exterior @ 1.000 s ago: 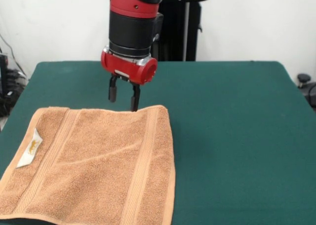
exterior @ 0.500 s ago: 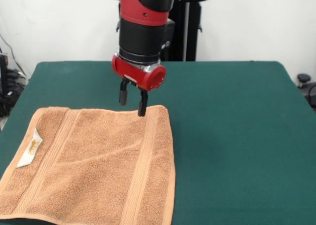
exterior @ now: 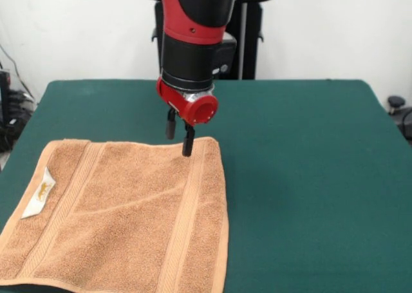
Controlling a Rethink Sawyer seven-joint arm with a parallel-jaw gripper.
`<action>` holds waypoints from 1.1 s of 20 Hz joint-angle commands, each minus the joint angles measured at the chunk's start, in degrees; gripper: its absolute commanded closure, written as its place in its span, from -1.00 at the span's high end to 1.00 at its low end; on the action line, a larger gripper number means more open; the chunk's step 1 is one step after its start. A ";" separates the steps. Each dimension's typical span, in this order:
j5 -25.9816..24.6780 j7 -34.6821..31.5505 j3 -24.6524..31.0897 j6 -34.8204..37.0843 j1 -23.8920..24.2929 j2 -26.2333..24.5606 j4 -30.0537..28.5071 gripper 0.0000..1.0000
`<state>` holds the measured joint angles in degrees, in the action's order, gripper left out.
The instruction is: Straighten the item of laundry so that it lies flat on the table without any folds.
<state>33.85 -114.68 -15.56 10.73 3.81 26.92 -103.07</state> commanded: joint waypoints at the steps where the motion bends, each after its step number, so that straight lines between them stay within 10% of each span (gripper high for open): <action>1: 5.31 -19.17 2.22 0.53 -2.70 -3.41 -5.36 1.00; 22: 9.20 -28.36 -1.94 7.29 -10.83 -7.25 0.88 1.00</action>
<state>39.97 -127.34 -20.05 12.38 -5.84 24.24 -103.73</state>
